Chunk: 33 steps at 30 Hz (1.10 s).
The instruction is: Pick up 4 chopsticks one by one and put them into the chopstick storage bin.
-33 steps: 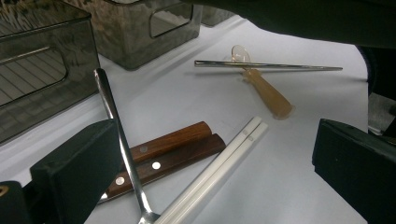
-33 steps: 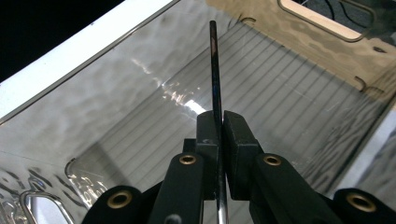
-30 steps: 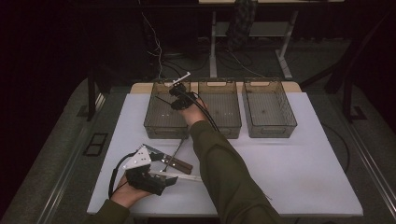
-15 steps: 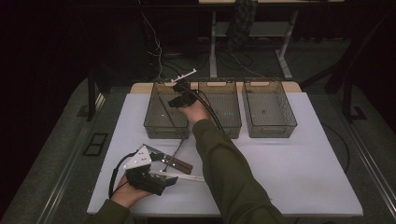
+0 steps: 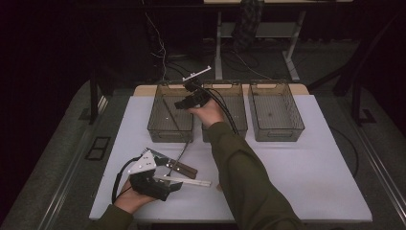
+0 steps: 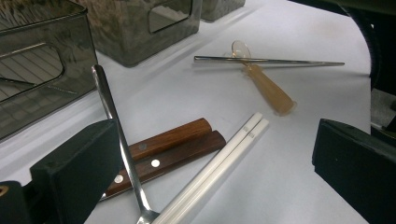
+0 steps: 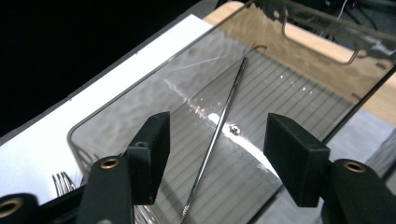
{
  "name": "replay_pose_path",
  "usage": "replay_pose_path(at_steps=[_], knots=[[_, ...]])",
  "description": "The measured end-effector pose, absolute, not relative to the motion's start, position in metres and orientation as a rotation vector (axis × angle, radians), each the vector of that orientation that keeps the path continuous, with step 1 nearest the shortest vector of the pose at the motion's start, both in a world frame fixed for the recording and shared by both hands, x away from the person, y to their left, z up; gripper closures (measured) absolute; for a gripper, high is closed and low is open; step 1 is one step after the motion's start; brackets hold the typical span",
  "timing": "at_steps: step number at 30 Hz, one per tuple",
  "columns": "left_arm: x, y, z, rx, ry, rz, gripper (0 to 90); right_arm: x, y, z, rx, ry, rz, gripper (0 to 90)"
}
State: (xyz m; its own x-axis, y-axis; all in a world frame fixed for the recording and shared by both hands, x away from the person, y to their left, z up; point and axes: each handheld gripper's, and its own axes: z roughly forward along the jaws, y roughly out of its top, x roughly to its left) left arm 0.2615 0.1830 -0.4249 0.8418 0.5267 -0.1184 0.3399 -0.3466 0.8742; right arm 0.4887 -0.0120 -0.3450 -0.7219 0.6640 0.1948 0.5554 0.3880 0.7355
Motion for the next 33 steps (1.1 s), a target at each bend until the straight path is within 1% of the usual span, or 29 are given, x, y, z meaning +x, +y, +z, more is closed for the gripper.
replay_pose_path(at_steps=[1, 2, 9, 33], knots=[[0.261, 0.183, -0.425, 1.967, 0.641, 0.223, 0.0, 0.487, -0.013, -0.343, 1.099, 2.503, 1.256, 38.2], [0.261, 0.183, -0.425, 1.966, 0.643, 0.223, 0.0, 0.483, -0.016, -0.339, 1.082, 2.500, 1.251, 35.6], [0.262, 0.183, -0.425, 1.969, 0.646, 0.224, 0.0, 0.470, -0.029, -0.331, 1.028, 2.485, 1.253, 31.6], [0.262, 0.183, -0.427, 1.982, 0.653, 0.230, 0.0, 0.431, -0.074, -0.334, 0.904, 2.508, 1.324, 30.2]])
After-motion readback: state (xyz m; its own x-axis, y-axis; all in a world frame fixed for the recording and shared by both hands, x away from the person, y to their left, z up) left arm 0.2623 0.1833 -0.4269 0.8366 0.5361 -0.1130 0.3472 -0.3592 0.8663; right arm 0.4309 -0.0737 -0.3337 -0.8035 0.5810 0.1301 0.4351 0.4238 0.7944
